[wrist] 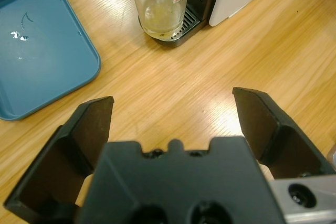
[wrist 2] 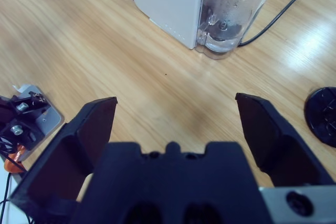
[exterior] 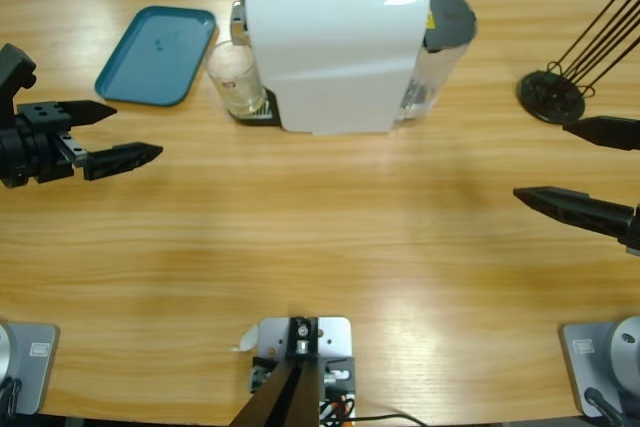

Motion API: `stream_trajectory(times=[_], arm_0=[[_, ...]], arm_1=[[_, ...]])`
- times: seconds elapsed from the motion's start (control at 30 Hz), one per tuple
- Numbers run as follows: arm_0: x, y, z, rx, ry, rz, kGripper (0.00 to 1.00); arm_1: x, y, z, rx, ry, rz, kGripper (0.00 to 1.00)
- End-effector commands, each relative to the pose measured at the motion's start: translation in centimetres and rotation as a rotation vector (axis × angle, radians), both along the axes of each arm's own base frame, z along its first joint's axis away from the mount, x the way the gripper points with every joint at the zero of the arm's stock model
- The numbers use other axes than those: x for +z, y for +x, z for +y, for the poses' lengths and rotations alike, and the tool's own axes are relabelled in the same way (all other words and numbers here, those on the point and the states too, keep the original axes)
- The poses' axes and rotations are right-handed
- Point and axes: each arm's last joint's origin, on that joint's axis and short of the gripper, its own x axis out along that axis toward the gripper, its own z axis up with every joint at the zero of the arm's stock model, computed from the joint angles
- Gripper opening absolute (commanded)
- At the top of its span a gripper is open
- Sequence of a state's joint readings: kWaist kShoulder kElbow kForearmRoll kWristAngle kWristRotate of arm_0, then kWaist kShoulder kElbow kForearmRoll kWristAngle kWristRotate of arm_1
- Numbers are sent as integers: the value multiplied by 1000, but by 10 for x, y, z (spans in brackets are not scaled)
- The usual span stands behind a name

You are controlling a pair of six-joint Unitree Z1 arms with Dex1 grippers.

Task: Pour coffee

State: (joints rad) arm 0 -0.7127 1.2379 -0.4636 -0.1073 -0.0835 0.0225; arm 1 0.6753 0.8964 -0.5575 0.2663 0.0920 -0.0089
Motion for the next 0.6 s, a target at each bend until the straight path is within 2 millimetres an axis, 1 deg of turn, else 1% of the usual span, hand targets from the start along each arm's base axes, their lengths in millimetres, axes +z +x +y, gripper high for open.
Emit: stream_trajectory(times=[0.03, 0.33, 0.6], arm_0=[[-9, -7, 3, -23, 7, 19, 1000], [-10, -8, 2, -34, -1, 25, 1000], [-7, -3, -1, -26, -25, -11, 1000]], arm_1=[[-10, -5, -2, 12, -5, 24, 1000], [-10, -5, -2, 12, -4, 22, 1000], [-11, -4, -2, -1, -10, 14, 1000]])
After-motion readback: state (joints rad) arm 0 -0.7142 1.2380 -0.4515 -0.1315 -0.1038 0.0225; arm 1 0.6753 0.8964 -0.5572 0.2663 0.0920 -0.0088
